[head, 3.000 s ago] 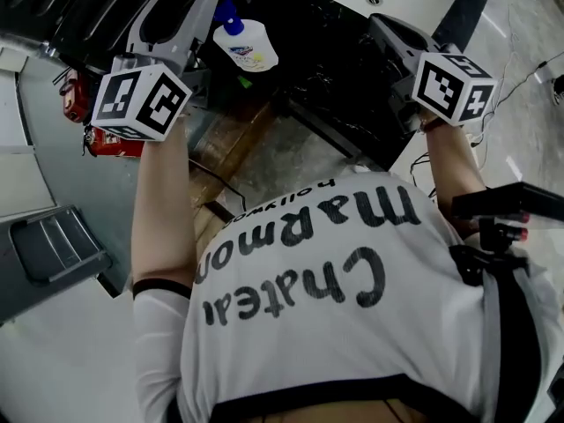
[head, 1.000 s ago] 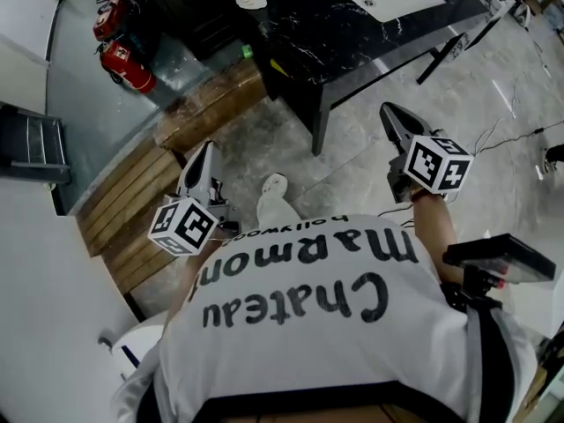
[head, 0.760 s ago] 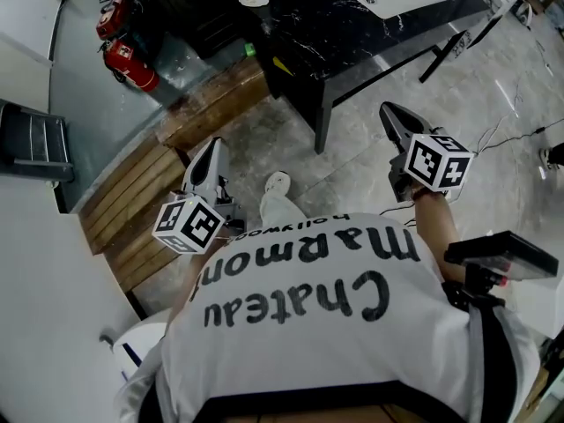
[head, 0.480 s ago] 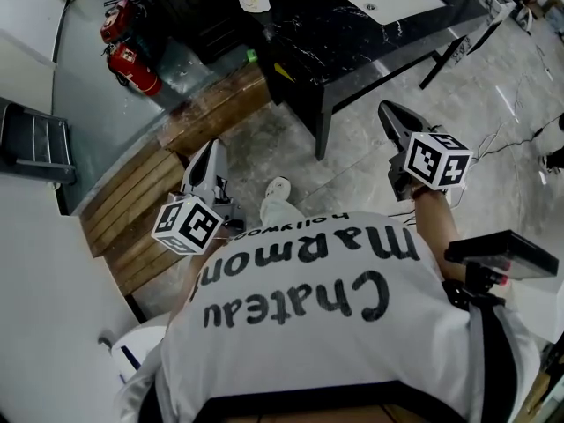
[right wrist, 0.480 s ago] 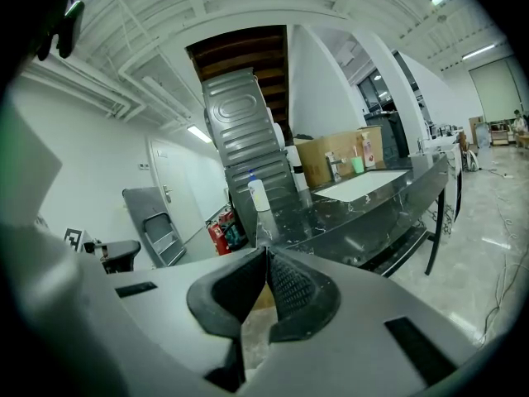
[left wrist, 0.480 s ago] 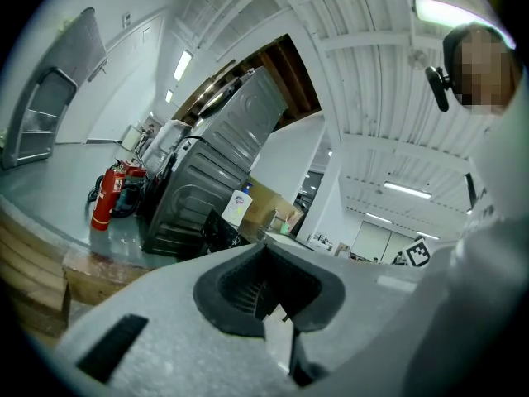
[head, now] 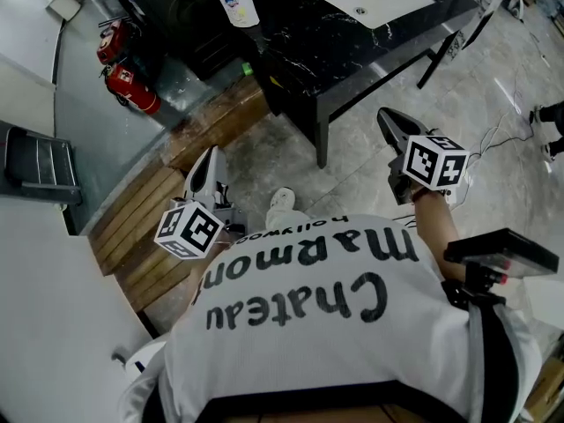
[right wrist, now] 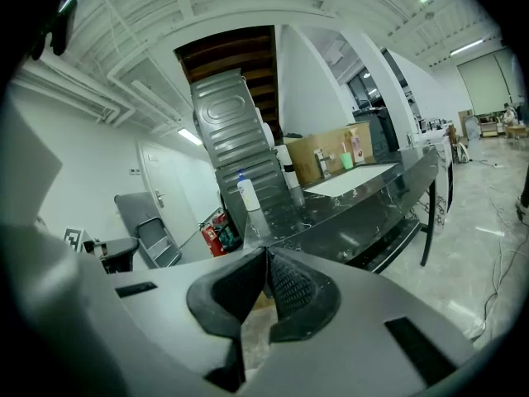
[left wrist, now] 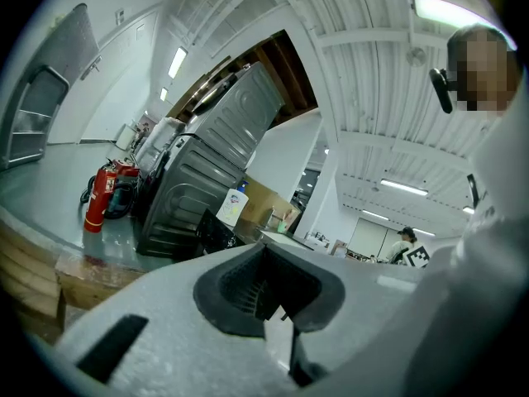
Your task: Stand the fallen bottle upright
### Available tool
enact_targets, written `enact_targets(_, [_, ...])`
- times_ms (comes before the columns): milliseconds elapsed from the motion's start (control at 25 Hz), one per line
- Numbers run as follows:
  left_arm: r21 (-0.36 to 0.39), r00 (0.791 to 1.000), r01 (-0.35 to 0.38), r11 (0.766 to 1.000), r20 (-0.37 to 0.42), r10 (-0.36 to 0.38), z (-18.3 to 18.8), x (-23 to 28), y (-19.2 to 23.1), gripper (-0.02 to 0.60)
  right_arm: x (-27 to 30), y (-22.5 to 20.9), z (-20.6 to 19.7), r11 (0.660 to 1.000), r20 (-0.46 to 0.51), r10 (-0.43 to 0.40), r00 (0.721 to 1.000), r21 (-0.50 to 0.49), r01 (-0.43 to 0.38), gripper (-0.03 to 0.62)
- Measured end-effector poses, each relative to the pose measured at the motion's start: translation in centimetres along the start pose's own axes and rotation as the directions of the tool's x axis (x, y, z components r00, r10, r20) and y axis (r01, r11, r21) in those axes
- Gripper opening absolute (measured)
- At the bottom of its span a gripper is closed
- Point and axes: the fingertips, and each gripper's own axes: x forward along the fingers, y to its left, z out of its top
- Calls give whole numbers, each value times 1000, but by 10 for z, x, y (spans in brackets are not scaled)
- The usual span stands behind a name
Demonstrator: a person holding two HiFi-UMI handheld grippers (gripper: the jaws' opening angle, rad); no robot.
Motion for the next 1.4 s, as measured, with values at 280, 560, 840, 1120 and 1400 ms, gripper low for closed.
enact_targets(280, [11, 999, 40, 999, 0, -40, 5, 13, -11, 16, -4, -7, 2, 1000, 10, -19, 1000, 10, 18, 15])
enact_targets(560, [-6, 1000, 26, 1000, -7, -26, -1, 7, -7, 15, -4, -6, -1, 1000, 0, -14, 1000, 9, 14, 15])
enact_targets(840, [-5, 1000, 11, 1000, 0, -11, 0, 1, -6, 15, -1, -2, 0, 1000, -6, 1, 1000, 1, -1, 15])
enact_targets(1120, [-9, 1000, -1, 1000, 13, 1, 0, -5, -4, 15, 0, 0, -2, 1000, -14, 9, 1000, -6, -9, 15])
enact_targets(1400, [-9, 1000, 2, 1000, 18, -2, 3, -4, -4, 15, 1, 1, -2, 1000, -14, 10, 1000, -6, -10, 15])
